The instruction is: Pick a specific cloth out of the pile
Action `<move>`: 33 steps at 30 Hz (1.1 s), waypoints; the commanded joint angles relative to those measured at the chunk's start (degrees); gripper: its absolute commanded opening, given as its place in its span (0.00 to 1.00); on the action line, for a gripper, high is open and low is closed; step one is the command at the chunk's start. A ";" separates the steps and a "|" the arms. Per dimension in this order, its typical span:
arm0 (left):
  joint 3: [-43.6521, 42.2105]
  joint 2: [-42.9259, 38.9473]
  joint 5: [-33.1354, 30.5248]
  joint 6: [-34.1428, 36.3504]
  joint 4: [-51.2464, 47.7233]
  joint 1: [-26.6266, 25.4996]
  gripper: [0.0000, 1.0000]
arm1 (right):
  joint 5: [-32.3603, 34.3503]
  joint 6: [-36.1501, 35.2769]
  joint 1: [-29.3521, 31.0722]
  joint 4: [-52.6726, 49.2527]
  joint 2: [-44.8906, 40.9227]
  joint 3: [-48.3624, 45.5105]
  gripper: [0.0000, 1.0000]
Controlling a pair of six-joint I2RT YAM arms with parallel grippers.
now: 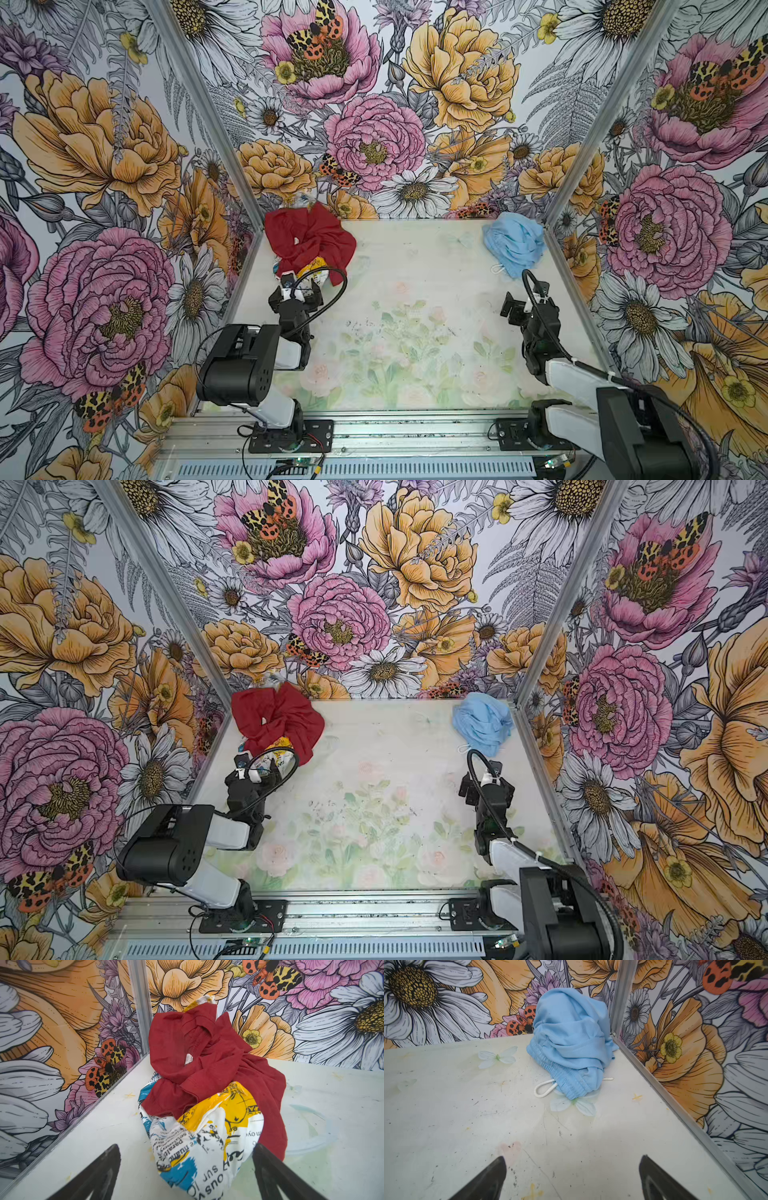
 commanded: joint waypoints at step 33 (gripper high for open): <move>2.90 -0.70 4.25 1.00 -4.92 0.74 0.99 | -3.74 -5.91 0.37 14.75 16.08 7.92 1.00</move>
